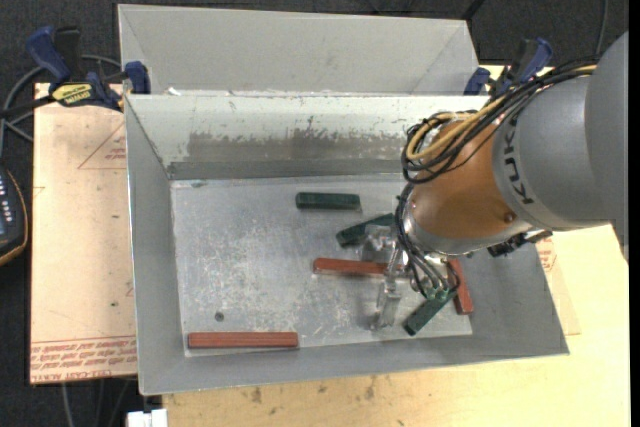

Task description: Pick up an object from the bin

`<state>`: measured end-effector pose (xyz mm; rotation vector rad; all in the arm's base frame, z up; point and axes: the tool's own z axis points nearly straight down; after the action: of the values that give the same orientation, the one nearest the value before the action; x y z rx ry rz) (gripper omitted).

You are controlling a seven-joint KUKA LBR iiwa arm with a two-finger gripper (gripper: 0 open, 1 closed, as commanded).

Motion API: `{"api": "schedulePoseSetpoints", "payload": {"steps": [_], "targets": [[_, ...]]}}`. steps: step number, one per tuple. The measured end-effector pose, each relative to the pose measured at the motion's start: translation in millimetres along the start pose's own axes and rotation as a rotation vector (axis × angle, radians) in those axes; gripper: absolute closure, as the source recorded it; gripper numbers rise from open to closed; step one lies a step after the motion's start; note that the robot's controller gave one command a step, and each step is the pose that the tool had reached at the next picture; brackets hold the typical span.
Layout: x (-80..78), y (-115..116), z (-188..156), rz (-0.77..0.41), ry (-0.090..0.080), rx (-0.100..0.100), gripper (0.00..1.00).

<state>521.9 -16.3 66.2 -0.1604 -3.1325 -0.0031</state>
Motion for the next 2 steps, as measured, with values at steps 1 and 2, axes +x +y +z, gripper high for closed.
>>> {"api": "schedulePoseSetpoints", "payload": {"steps": [1, 2], "targets": [[-1.8, 2.4, -34.6, 0.072, -0.009, 0.000, 0.00], [11.8, 19.6, -34.3, 0.092, -0.004, 0.000, 0.00]]}}
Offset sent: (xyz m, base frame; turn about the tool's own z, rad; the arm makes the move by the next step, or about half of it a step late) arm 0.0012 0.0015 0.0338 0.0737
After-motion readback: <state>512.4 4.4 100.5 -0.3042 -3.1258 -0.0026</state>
